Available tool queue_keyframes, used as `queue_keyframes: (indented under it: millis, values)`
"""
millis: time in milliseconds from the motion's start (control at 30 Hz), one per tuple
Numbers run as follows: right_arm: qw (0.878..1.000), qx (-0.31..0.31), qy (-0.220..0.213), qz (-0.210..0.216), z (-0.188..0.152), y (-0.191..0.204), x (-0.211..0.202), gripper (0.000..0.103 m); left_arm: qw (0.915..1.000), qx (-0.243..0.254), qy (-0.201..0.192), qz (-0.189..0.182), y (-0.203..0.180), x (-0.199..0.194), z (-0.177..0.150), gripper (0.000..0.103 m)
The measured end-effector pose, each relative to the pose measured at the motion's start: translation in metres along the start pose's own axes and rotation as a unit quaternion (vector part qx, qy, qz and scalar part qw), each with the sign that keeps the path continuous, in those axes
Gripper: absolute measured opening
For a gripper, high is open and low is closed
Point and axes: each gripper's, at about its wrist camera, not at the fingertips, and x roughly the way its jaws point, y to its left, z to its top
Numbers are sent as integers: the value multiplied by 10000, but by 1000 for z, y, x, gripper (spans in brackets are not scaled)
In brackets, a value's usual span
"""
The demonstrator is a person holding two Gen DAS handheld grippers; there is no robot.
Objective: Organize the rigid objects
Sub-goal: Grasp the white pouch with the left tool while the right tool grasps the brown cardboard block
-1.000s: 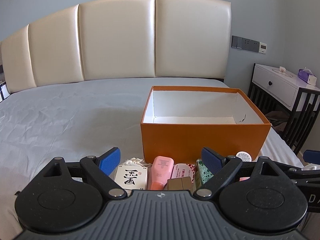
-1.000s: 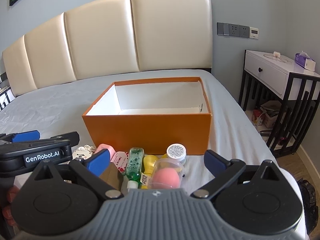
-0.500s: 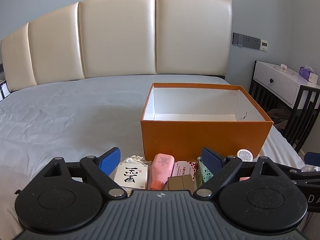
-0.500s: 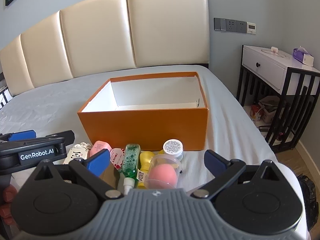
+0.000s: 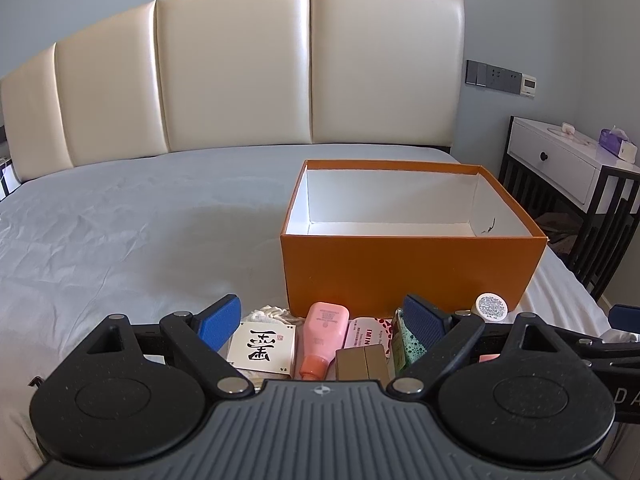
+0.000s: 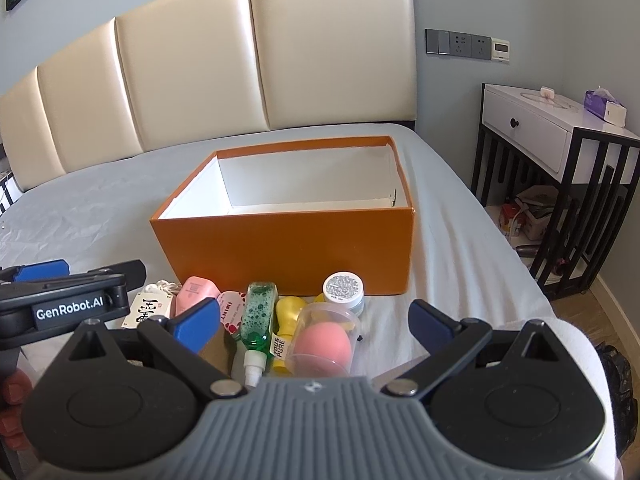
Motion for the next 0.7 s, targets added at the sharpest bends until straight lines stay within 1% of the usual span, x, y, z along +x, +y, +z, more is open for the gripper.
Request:
queue_keyframes:
  millis: [233, 367, 400, 433, 500, 567, 600, 700]
  values:
    - [10000, -7, 32, 6, 0, 0, 2, 99, 10000, 17, 63, -13, 1, 3, -2, 103]
    - [9999, -46, 79, 53, -2, 2, 7, 99, 9996, -1, 261, -103, 6, 8, -6, 103]
    - [9999, -39, 103, 77, -3, 2, 9, 99, 9993, -39, 330, -164, 8, 10, -8, 99]
    - [9999, -20, 134, 102, -4, 3, 11, 99, 9989, -82, 408, -217, 10, 12, -9, 89]
    - [9997, 9, 196, 150, -4, 3, 17, 98, 9970, -183, 659, -365, 13, 18, -11, 79]
    - [9996, -46, 240, 169, -6, 6, 21, 94, 9938, -340, 904, -558, 19, 24, -13, 74]
    - [9994, -103, 274, 179, -6, 7, 24, 87, 9921, -379, 1002, -660, 20, 27, -13, 72]
    - [9988, -222, 385, 213, -7, 10, 34, 79, 9863, -519, 1225, -977, 25, 34, -14, 72]
